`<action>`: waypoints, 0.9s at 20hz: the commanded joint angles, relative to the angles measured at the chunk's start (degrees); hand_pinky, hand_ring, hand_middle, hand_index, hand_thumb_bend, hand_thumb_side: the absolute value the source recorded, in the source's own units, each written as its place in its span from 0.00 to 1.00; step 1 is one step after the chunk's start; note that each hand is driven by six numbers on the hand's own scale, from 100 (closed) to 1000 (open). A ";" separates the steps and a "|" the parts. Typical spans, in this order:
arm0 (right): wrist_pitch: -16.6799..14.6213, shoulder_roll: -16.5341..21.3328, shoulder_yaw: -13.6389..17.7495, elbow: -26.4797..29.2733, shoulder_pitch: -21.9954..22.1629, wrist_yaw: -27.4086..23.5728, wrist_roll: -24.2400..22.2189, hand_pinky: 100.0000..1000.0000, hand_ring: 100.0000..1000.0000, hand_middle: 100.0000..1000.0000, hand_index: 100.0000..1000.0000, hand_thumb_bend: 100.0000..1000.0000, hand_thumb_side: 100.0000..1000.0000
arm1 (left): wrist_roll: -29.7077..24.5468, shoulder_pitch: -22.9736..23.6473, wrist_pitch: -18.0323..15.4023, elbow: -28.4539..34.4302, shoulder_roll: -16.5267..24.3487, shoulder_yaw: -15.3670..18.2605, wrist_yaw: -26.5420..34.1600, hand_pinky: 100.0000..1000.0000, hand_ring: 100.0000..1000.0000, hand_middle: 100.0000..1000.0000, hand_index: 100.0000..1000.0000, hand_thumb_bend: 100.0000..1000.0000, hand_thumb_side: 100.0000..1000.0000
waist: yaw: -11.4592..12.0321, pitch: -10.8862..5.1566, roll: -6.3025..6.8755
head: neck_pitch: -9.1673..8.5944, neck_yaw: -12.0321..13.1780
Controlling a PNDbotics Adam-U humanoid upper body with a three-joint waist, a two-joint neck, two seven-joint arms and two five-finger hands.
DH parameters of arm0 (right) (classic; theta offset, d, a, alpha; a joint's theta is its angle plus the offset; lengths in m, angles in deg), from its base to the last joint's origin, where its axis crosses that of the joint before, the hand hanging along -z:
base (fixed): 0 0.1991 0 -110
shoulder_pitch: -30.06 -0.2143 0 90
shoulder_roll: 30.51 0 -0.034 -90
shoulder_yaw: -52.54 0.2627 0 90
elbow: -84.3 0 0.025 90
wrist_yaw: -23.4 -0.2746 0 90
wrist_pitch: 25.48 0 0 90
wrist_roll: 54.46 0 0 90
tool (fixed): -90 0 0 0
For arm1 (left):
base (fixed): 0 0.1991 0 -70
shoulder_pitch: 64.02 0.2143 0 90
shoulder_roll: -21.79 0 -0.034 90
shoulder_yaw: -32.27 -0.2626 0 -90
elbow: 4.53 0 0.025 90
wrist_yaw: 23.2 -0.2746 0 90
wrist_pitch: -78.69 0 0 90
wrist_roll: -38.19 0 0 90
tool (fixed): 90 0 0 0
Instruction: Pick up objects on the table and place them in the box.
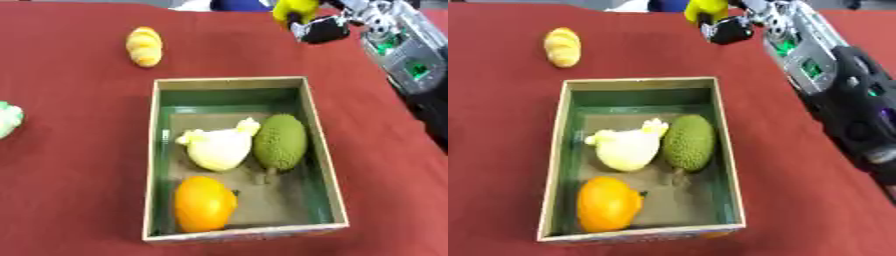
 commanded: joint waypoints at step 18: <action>2.00 8.83 -7.89 22.97 8.15 -11.08 -5.62 0.75 0.66 0.59 0.73 0.00 0.10 | -0.19 0.09 0.21 0.90 1.33 0.01 -1.01 0.74 0.63 0.64 0.83 0.00 0.58 | -1.43 -5.76 0.53 | 3.48 2.56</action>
